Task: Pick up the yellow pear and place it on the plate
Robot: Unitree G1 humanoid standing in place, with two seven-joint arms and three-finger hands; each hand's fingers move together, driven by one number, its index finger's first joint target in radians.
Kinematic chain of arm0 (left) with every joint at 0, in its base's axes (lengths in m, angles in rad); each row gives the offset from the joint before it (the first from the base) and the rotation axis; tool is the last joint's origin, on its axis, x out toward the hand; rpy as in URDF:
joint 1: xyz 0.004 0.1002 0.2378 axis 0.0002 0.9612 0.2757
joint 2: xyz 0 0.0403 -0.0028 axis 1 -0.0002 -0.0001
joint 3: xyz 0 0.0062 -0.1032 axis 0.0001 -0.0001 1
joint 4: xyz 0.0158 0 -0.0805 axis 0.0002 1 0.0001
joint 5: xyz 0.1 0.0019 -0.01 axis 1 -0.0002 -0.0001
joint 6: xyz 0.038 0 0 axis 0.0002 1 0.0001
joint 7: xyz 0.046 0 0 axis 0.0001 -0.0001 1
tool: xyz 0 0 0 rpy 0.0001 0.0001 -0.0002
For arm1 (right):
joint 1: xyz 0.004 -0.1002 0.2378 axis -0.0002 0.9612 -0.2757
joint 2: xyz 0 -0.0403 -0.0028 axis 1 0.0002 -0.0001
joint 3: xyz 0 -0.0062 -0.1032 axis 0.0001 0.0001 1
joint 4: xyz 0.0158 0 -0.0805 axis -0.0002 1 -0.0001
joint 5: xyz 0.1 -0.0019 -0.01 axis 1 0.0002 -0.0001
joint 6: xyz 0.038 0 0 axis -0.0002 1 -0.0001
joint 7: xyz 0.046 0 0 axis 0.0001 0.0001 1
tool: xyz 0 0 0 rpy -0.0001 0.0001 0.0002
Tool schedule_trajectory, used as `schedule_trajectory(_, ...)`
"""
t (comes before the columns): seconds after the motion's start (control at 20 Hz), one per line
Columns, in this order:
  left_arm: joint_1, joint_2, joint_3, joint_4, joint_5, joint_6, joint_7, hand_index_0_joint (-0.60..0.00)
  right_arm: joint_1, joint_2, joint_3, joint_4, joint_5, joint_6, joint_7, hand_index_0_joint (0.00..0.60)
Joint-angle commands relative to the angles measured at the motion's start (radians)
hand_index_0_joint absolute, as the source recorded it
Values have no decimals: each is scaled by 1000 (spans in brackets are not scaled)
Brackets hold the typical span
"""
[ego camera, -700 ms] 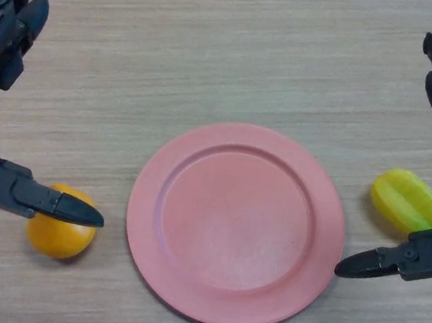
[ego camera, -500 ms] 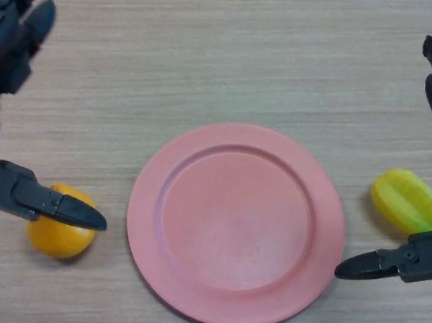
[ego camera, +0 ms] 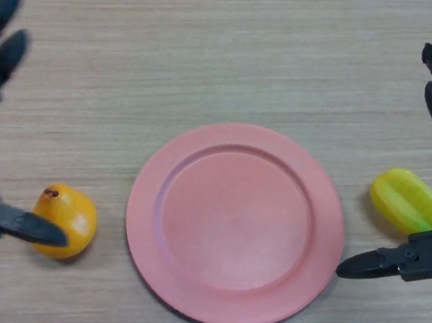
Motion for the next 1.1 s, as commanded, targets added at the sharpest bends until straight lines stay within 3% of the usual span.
schedule_trajectory(0.05,-2,43,84,18,17,-223,-72,0,-32,-29,-34,-30,31,-132,-45,0)
schedule_trajectory(0.15,14,44,108,90,24,-289,-100,0,-39,-28,-35,-14,37,-149,-60,0)
schedule_trajectory(0.4,29,41,92,317,62,-530,-60,0,-54,-29,-28,12,40,-160,-79,0)
schedule_trajectory(0.55,33,52,86,428,43,-606,-49,0,-52,-29,-22,31,27,-171,-79,0)
schedule_trajectory(0.85,11,76,21,644,70,-721,11,0,-53,-28,-22,40,32,-156,-70,0)
schedule_trajectory(1.1,-58,102,-77,853,104,-831,104,0,-52,-31,-18,50,1,-180,-62,0)
